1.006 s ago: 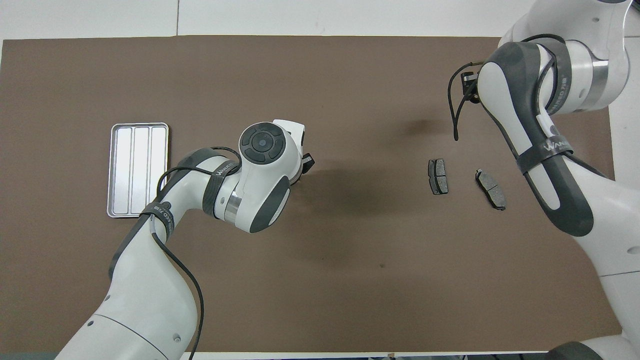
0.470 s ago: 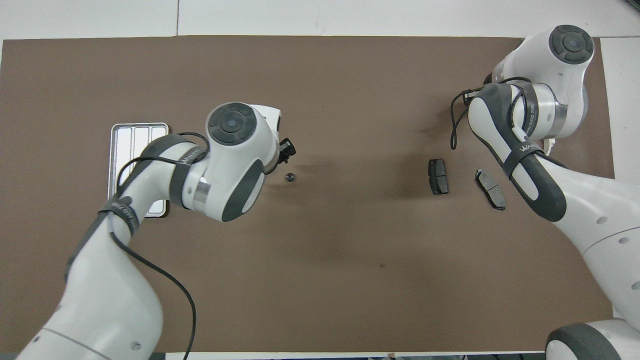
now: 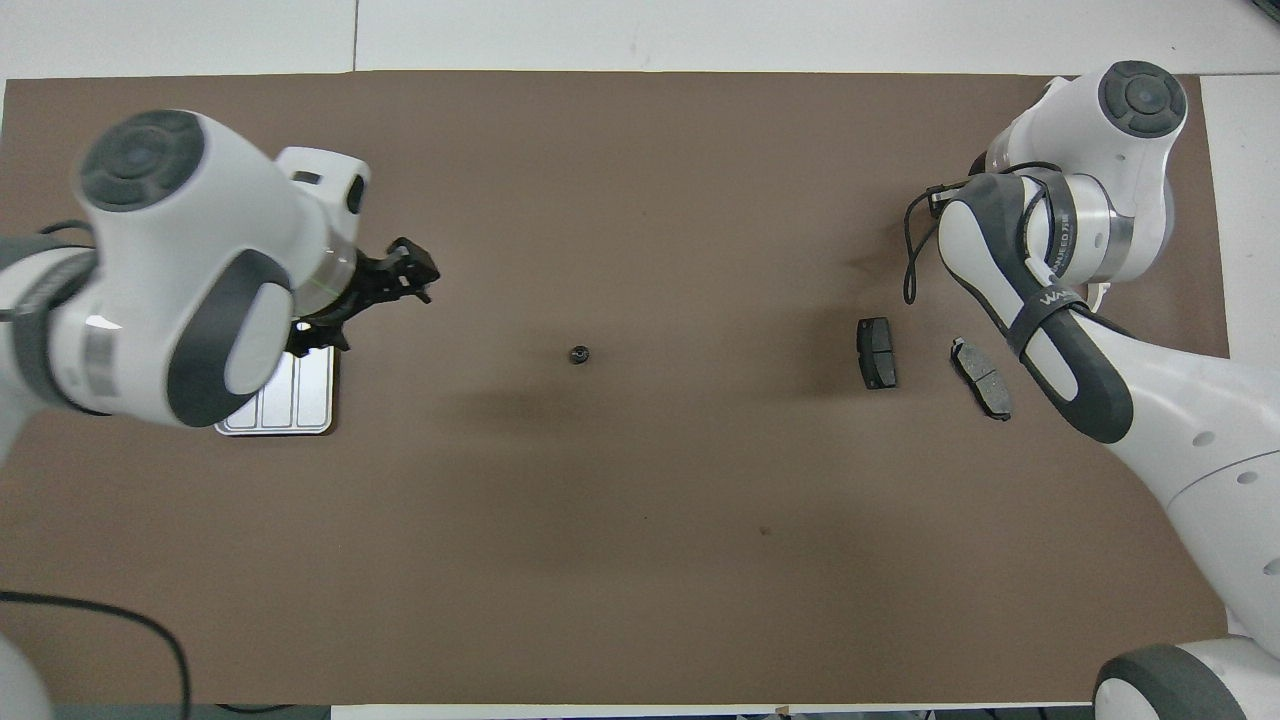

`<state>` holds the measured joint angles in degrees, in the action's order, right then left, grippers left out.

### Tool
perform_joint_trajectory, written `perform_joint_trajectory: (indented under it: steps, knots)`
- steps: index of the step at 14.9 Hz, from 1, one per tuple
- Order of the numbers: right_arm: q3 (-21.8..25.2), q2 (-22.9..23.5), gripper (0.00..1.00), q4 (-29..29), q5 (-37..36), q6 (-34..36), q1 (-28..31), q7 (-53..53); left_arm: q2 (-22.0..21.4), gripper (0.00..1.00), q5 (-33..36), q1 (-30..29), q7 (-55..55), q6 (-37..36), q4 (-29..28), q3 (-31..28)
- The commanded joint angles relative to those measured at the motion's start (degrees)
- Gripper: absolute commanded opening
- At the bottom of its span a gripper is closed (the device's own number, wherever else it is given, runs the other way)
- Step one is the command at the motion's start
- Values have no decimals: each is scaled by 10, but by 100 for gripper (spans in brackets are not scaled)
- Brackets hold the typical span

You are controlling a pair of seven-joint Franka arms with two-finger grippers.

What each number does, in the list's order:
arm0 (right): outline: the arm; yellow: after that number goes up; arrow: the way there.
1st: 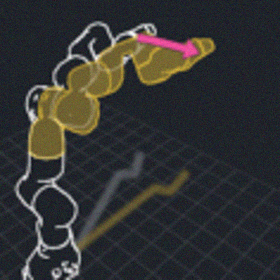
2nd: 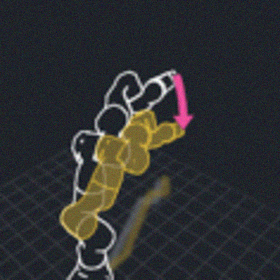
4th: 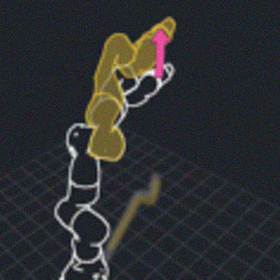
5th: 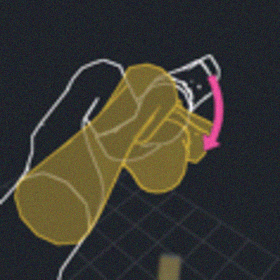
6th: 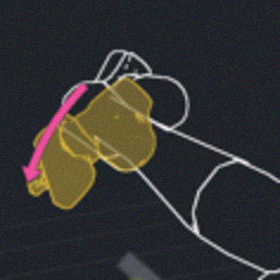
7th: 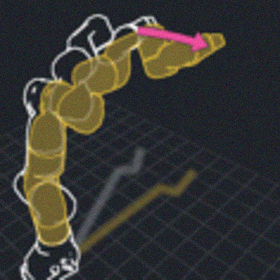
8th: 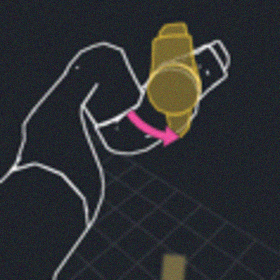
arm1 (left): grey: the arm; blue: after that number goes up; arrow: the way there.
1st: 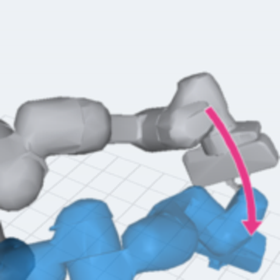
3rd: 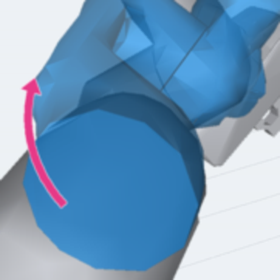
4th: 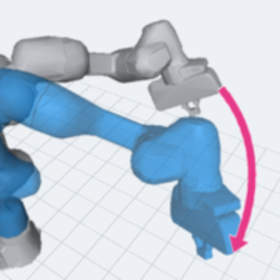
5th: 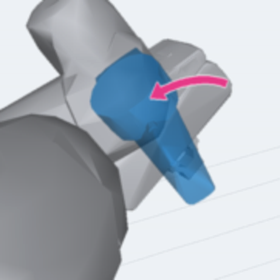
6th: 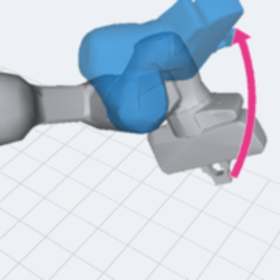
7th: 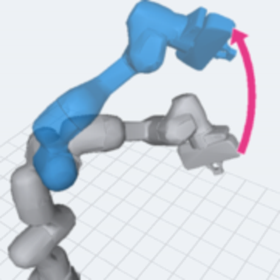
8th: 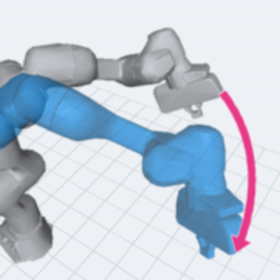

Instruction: Place bearing gear from tray to pile

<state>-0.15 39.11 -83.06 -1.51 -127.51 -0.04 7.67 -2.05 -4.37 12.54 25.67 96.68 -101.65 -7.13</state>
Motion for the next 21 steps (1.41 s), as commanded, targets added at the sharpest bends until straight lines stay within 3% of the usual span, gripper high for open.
perform_joint_trajectory:
  steps: [1, 4, 7, 9, 11, 17, 21]
  knots:
    - [-4, -21, 100, -7, -3, 17, -20, -12, -20, 100, 24, -29, -40, -41, -8, 12]
    - [-4, -58, 100, 5, -3, 95, -70, -118, -26, 100, 29, -73, -61, -35, -14, 46]
    - [-6, -82, 100, 30, 5, 162, -150, -319, -11, 100, 24, -85, -98, -2, -5, 41]
    - [-6, -81, 100, 54, 7, 179, -216, -465, 11, 100, 24, -99, -98, -16, 27, 47]
    - [-6, -77, 100, 55, 12, 178, -257, -564, 6, 100, 24, -103, -102, -13, 18, 47]
    - [2, 34, 100, 172, -1, 177, -370, -738, 12, 100, 31, -113, -153, -12, 29, 48]
    - [-1, 57, 100, 185, -11, 169, -380, -761, 12, 100, 54, -108, -164, -33, 30, 50]
